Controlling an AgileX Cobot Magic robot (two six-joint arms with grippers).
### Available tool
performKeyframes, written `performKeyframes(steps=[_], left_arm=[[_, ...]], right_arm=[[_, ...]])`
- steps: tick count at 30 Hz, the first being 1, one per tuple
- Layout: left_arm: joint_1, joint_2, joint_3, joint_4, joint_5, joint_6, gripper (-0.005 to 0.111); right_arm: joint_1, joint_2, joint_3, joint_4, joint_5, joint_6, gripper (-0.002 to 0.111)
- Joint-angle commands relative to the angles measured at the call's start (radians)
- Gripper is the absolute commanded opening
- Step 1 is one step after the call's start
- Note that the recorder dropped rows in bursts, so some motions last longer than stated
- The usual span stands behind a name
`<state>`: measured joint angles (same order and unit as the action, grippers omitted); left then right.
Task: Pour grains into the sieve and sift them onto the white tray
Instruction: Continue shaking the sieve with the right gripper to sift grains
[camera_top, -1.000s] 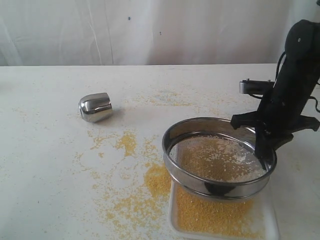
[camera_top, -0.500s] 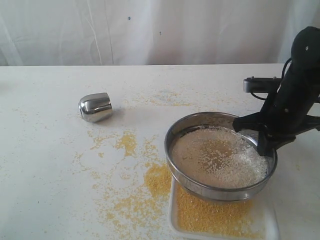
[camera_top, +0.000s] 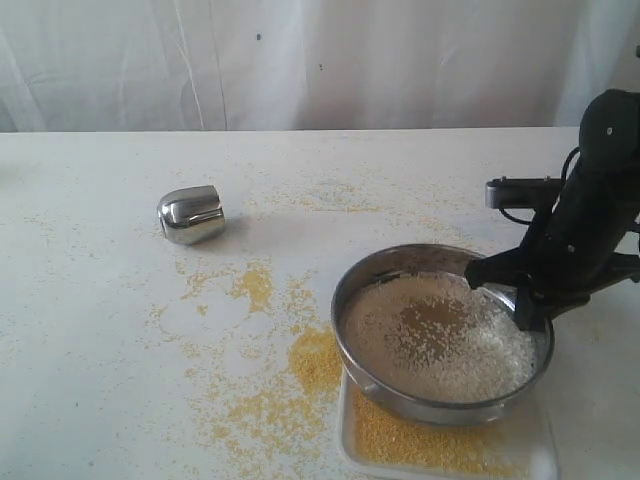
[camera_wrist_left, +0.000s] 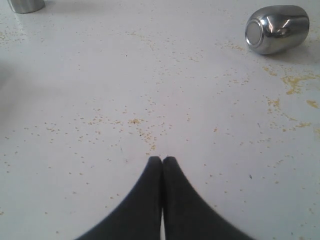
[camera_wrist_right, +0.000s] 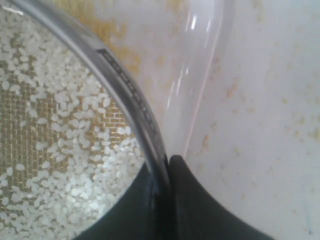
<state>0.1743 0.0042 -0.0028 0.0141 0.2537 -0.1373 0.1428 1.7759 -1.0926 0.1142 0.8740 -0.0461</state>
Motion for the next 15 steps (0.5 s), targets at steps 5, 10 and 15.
performKeyframes(steps=[5,10,15], left_arm=[[0.002,-0.004,0.003,-0.006,0.001,0.003,0.000],[0.002,-0.004,0.003,-0.006,0.001,0.003,0.000],[0.002,-0.004,0.003,-0.006,0.001,0.003,0.000]], right_arm=[[-0.003,-0.027,0.017,0.076,0.123,-0.106,0.000],[-0.005,-0.029,0.017,0.001,-0.046,0.023,0.000],[-0.003,-0.050,0.037,0.027,-0.066,0.046,0.000]])
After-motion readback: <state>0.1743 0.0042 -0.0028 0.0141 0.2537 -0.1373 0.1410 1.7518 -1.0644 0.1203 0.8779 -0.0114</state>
